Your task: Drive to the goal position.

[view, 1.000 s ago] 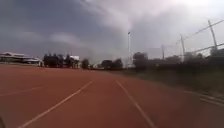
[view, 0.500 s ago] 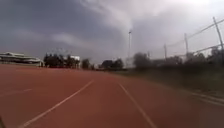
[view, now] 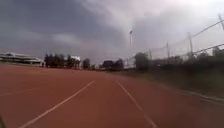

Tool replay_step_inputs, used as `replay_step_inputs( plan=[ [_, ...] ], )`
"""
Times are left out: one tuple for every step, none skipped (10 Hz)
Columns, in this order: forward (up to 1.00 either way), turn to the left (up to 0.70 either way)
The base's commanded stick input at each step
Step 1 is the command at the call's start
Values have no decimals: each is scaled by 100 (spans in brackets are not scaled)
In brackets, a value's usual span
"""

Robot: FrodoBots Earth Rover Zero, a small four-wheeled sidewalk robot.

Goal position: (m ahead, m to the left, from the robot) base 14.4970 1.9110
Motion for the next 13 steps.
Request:
replay_step_inputs(
  plan=[
    [70,0],
    [70,0],
    [70,0],
    [70,0],
    [70,0],
    [70,0],
    [70,0],
    [70,0],
    [70,0],
    [70,0],
    [70,0],
    [70,0],
    [70,0]
  ],
)
